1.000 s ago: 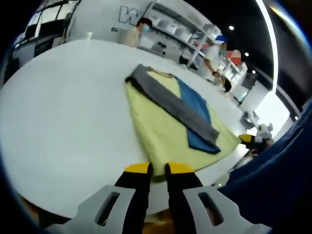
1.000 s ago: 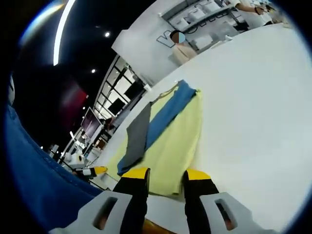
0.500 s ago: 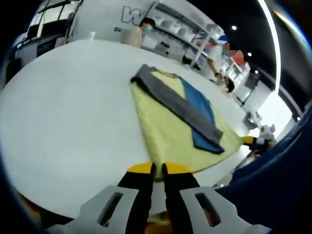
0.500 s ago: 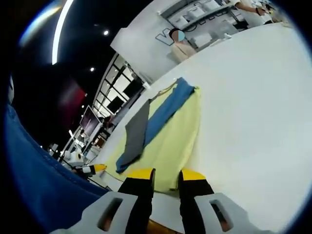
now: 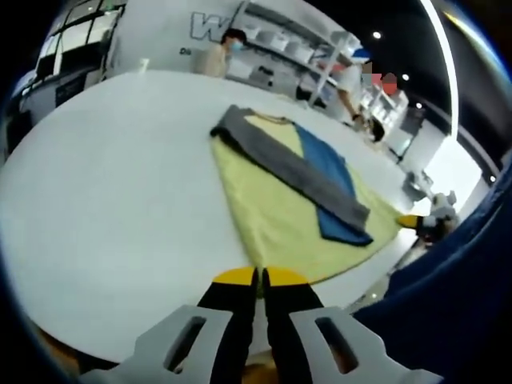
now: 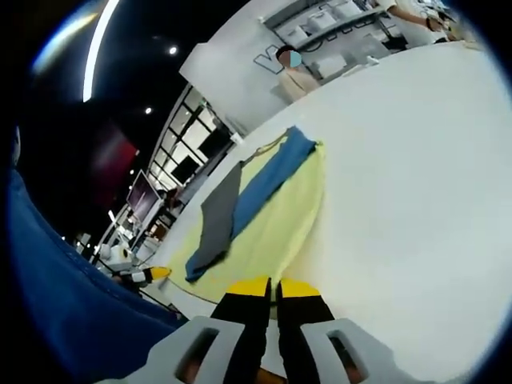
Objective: Fold the garment on the visible template until the final outline fits inside the template.
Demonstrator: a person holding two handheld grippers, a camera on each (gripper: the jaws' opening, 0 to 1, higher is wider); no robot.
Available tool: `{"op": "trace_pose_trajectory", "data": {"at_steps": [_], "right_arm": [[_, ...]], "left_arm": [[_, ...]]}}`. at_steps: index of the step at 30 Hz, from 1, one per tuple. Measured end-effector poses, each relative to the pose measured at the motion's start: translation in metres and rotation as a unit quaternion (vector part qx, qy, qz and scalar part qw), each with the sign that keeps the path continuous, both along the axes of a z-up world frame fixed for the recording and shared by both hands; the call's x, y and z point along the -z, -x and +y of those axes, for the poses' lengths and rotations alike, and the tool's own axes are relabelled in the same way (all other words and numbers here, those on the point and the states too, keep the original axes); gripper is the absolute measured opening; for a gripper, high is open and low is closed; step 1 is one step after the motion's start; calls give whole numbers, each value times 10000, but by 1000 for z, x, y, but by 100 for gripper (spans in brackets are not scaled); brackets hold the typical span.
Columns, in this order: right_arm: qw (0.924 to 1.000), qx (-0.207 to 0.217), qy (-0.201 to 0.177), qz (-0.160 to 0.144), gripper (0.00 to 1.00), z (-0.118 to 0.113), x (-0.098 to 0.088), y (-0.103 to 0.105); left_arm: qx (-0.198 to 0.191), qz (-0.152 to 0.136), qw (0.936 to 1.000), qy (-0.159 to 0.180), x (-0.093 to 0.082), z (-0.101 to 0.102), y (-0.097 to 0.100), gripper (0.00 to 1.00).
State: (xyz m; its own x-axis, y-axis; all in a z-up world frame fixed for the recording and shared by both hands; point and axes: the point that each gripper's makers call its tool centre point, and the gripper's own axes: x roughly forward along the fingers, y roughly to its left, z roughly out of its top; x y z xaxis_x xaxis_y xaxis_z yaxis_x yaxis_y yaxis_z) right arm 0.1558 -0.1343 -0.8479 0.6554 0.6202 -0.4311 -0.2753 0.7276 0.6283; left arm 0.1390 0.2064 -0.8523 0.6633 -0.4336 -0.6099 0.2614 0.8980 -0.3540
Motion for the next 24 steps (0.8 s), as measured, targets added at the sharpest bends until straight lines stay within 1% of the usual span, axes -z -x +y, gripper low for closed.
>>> {"op": "trace_pose_trajectory", "data": {"at_steps": [8, 11, 16, 17, 20, 24], "right_arm": [[10000, 100, 1, 2, 0, -3, 0, 1], [9999, 155, -65, 3, 0, -3, -2, 4], [9999, 163, -45, 19, 0, -2, -1, 8], [9998, 178, -52, 28, 0, -1, -1, 13], [9998, 195, -72, 51, 0, 0, -2, 18], [9997, 208, -96, 92, 0, 1, -2, 25]], "left_arm": [[0, -35, 10000, 25, -5, 0, 3, 0], [11, -38, 10000, 38, -4, 3, 4, 0], [4, -21, 10000, 54, -2, 6, 8, 0], [-10, -3, 10000, 63, 3, 10, 11, 0], [-53, 2, 9999, 105, 4, 14, 15, 0], [-47, 23, 9999, 111, 2, 10, 22, 0]]}}
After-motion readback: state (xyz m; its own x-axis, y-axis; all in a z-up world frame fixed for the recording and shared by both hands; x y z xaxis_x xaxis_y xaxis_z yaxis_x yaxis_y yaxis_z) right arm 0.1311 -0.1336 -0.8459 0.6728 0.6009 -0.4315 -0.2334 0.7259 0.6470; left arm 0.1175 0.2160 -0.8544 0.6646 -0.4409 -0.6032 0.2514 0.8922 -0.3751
